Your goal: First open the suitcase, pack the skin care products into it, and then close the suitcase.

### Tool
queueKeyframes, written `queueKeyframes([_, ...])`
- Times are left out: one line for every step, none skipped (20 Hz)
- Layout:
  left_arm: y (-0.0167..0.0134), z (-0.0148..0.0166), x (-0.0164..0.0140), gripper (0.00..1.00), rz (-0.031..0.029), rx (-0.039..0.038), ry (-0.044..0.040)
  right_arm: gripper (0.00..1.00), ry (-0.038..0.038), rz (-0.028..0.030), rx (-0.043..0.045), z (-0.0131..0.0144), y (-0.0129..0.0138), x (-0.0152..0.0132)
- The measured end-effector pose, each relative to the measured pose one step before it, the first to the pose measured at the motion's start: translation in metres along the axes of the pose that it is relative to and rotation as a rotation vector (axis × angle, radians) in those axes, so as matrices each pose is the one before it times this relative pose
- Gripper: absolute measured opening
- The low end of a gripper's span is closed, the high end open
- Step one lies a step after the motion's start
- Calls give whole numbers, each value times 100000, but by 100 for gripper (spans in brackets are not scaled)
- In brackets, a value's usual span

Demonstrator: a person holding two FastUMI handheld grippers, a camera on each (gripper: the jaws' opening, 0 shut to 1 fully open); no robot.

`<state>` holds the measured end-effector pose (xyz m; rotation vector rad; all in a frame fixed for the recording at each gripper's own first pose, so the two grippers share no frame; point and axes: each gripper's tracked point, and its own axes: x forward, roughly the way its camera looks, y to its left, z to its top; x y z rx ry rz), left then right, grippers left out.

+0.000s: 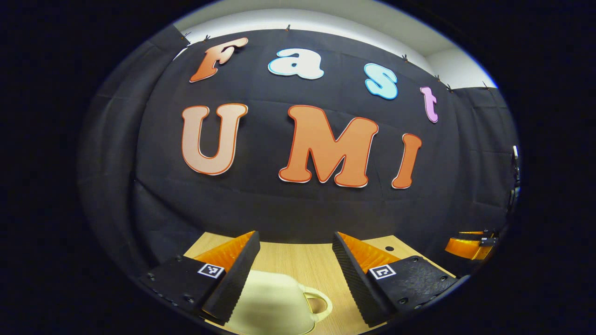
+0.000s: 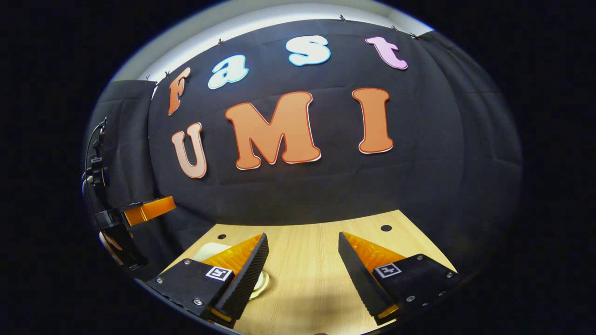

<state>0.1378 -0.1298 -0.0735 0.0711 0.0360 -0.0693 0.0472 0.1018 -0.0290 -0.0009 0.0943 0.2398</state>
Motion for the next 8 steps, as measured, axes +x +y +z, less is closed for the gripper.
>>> queueKeyframes([594,394,-312,97,1200,1118,-1019,95,-1363,4,-238,325,-56,24])
queueKeyframes([444,465,-358,97,1216,1215,-831,95,-595,-235,-312,182,-207,150])
queueKeyframes([638,120,-443,97,903,1315,-441,100,219,-232,-123,-77,-186,122])
queueKeyframes([336,80,-366,97,446,1564,-64,95,131,-61,298,-77,-112,3])
queueKeyframes([73,54,-348,97,300,1895,-269,95,-360,240,380,-96,-65,184])
queueKeyframes([442,323,-250,97,1021,2478,-794,100,-719,90,376,4,-9,126])
queueKeyframes([250,246,-204,97,902,1448,-307,95,-293,247,443,-44,24,77])
queueKeyframes([-164,-20,62,97,473,586,145,100,728,189,225,-338,-35,160])
